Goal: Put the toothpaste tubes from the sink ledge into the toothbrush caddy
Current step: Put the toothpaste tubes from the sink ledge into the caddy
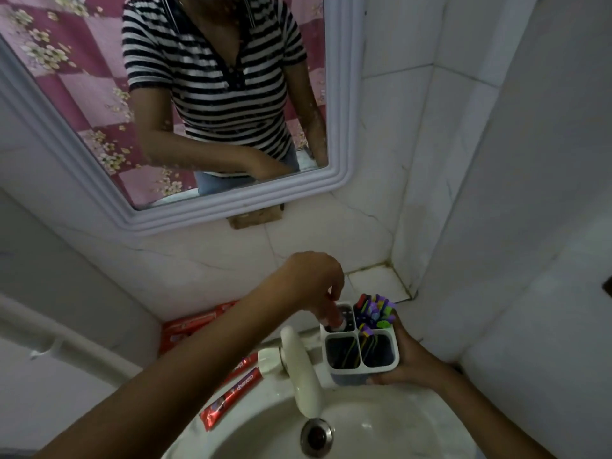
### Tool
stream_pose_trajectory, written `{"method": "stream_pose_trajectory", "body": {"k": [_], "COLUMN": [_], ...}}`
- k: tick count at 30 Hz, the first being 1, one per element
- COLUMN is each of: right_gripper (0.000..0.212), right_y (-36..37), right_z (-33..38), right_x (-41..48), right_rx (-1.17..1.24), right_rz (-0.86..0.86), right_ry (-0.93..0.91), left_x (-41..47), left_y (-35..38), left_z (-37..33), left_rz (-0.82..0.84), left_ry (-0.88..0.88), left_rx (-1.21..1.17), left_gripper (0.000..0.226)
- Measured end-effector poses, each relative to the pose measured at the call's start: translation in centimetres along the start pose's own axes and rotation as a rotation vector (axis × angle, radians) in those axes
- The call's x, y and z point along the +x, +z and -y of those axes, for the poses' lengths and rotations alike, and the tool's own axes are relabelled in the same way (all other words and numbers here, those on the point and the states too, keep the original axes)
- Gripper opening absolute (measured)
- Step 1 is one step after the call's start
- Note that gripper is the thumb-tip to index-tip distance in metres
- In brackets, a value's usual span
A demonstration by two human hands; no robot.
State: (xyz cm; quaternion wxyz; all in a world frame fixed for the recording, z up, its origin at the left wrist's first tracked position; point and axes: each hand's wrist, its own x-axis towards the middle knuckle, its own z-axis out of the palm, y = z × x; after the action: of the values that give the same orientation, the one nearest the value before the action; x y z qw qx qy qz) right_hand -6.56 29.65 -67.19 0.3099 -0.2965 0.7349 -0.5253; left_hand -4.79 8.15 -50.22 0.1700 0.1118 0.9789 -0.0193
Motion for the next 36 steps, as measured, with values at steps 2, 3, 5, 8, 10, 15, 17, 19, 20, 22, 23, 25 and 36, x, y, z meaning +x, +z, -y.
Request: {"method": "stream_pose_trajectory", "body": {"k": [2,3,5,8,10,15,17,19,20,22,23,25,36], "right_gripper": [0.131,0.130,0.128,0.127,0.127,0.132,0.131,0.134,0.134,0.134,0.133,0.132,0.134], "right_y": [0.1,0.1,0.2,0.2,0.2,0.1,0.0,0.0,0.0,0.1,0.1,0.1,-0.1], "right_z": [0.1,0.1,0.1,-0.1,-0.4,-1.3,-1.5,-1.5,-1.4,-1.2,-1.0,-0.8,-1.9], "right_x": [0.1,0.1,0.1,0.1,0.2,0.2,0.2,0.3,0.3,0.3,0.3,0.4,0.8], "right_rx": [-0.008,-0.008,-0.010,-0.007,-0.015,-0.071,-0.065,-0.048,-0.036,-0.023,-0.019,-0.027,-0.065], "right_rz": [-0.009,-0.010,-0.013,-0.010,-0.012,-0.013,0.000,0.001,-0.004,-0.021,-0.026,-0.028,-0.023], "right_ry": [-0.011,-0.015,-0.024,-0.027,-0.023,-0.021,-0.026,-0.023,-0.020,-0.020,-0.025,-0.026,-0.058], "left_x": [1.1,1.6,2.3,2.4,2.1,1.3,1.2,1.1,1.1,1.4,1.7,2.2,1.7], "left_y": [1.1,1.5,2.1,2.6,3.1,3.8,3.5,3.2,3.0,3.2,3.4,4.4,6.0], "left_z": [-0.8,-0.9,-0.9,-0.8,-0.9,-0.7,0.0,0.5,0.6,0.4,0.1,-0.5,1.0], "left_rz": [-0.054,-0.085,-0.122,-0.162,-0.181,-0.264,-0.280,-0.278,-0.273,-0.253,-0.238,-0.197,-0.138], "left_ry": [-0.027,-0.032,-0.037,-0.045,-0.022,0.001,-0.014,-0.034,-0.041,-0.045,-0.046,-0.055,-0.010], "left_rx": [-0.033,-0.065,-0.124,-0.152,-0.165,-0.233,-0.301,-0.329,-0.330,-0.322,-0.313,-0.275,-0.251], "left_gripper": [0.036,0.032,0.027,0.025,0.027,0.028,0.027,0.028,0.029,0.028,0.027,0.028,0.021]}}
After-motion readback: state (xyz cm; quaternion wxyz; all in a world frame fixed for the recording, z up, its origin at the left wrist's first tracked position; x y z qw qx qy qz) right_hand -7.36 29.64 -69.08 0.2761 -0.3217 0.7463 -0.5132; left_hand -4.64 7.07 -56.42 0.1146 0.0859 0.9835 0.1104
